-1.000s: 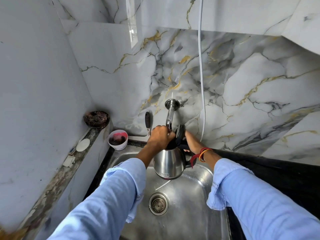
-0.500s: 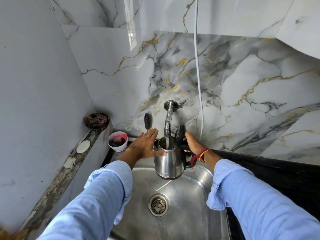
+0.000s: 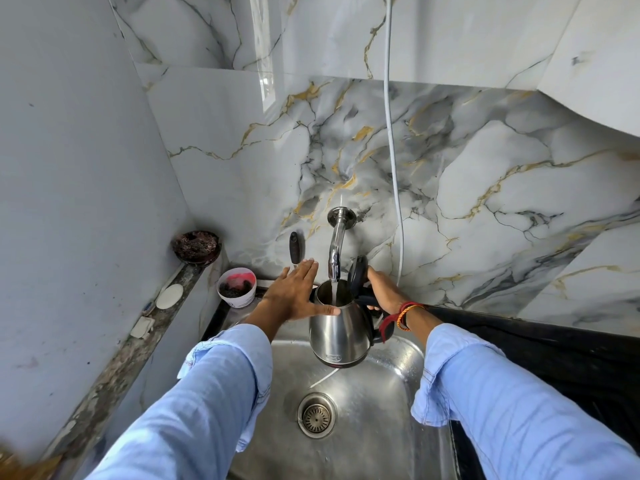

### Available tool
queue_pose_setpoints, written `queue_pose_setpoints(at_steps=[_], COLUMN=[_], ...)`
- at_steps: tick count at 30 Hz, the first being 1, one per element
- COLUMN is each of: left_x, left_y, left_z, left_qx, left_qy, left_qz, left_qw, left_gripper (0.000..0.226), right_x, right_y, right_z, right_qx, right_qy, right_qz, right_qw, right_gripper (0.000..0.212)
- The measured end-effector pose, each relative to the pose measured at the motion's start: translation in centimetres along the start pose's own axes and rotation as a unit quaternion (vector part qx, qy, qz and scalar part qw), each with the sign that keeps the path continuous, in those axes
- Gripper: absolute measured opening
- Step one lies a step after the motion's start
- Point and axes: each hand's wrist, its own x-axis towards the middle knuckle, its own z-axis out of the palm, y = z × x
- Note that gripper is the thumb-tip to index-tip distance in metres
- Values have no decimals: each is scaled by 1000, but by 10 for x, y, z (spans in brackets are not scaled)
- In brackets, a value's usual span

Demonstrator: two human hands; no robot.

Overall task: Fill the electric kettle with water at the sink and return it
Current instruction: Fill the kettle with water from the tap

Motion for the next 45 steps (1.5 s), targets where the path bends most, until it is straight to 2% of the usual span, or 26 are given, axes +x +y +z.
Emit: queue_pose_setpoints(at_steps=[15,20,23,25,28,30,32,34,36,40,43,45], left_x=[-4,-4,-3,0,5,11,16,23,28,38,41,40], left_y=[-2,-2,-1,1,5,10,16,20,24,26,35,42], left_z=[-2,-2,-2,-3,-8,-12,-15,-16,-18,-20,-19,-15], left_qx=[4,-3,-6,-32,-134,-214,-275,-305,-331,-324,-312,-294], left_qy=[-11,-6,-2,1,29,64,79,82,77,83,115,140], left_qz=[-7,-6,-2,-1,-23,-32,-30,-28,-40,-92,-172,-190], left_qw=[1000,1000,1000,1000,990,974,958,948,940,938,927,926], left_gripper=[130,128,124,119,103,90,72,50,37,41,51,50], right_x=[2,4,4,4,6,7,7,7,7,7,6,7], right_y=[6,6,7,8,10,12,12,11,11,9,11,13], right_z=[5,4,4,5,4,3,3,3,3,3,2,1], right_qx=[23,39,31,29,38,46,52,56,55,50,61,68], right_qy=[-13,-6,-7,-17,-13,-5,-3,-3,-3,-6,2,7], right_qz=[-10,-5,-9,-16,-15,-18,-24,-30,-31,-31,-24,-27], right_qw=[1000,999,999,999,999,999,998,998,998,998,998,997], right_gripper=[66,77,68,69,77,69,62,61,63,76,68,64])
